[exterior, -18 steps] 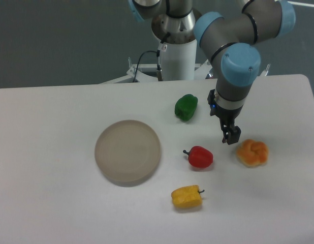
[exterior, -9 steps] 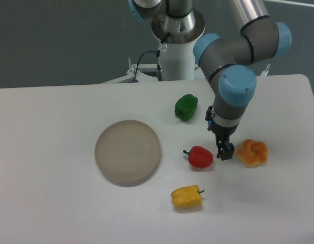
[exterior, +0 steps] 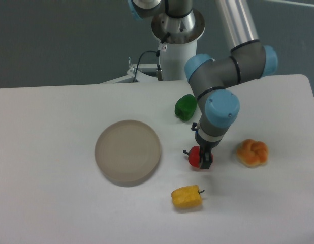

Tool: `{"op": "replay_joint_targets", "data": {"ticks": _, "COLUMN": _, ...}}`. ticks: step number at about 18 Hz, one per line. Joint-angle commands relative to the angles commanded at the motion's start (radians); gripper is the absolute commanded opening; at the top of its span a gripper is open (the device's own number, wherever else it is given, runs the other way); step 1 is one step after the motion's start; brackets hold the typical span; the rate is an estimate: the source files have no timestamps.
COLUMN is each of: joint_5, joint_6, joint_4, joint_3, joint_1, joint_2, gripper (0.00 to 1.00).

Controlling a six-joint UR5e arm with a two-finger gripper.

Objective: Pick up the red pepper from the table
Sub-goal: 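Lower the open gripper over the red pepper and close on it, then lift the red pepper up off the table in the gripper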

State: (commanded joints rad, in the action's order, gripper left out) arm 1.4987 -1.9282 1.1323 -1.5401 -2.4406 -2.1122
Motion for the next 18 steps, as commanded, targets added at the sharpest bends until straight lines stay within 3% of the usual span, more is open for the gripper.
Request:
{"op": "replay_joint_targets", "data": {"ticks": 4, "joint_5": -0.003, "joint_6": -0.002, "joint_4": -0.032, "joint_3": 0.002, "joint_1": 0.003, "joint_2": -0.023, "gripper": 0.99}}
{"op": "replay_joint_targets", "data": {"ticks": 5, "joint_5": -0.003, "joint_6": -0.006, "joint_4": -0.032, "joint_3": 0.002, "joint_1": 0.003, "joint_2": -0.023, "gripper": 0.91}}
{"op": "replay_joint_targets", "data": {"ticks": 7, "joint_5": -0.003, "joint_6": -0.04, "joint_4": -0.029, "joint_3": 0.008, "joint_1": 0.0, "joint_2": -0.025, "gripper": 0.59}}
{"op": "replay_joint_targets", "data": {"ticks": 9, "joint_5": -0.003, "joint_6": -0.043, "joint_4": -0.026, "joint_3": 0.024, "joint_1": -0.003, "joint_2": -0.025, "gripper": 0.45}}
{"op": "replay_joint_targets", "data": {"ticks": 14, "joint_5": 0.046, "joint_6": -0.025, "joint_4": 0.036, "joint_3": 0.069, "joint_1": -0.006, "joint_2": 0.02, "gripper": 0.44}}
{"op": "replay_joint_targets", "data": {"ticks": 16, "joint_5": 0.058, "joint_6": -0.009, "joint_4": 0.064, "joint_3": 0.075, "joint_1": -0.017, "joint_2": 0.058, "gripper": 0.44}}
{"op": "replay_joint_targets", "data": {"ticks": 18, "joint_5": 0.051, "joint_6": 0.017, "joint_4": 0.128, "joint_3": 0.075, "joint_1": -0.053, "joint_2": 0.112, "gripper": 0.44}}
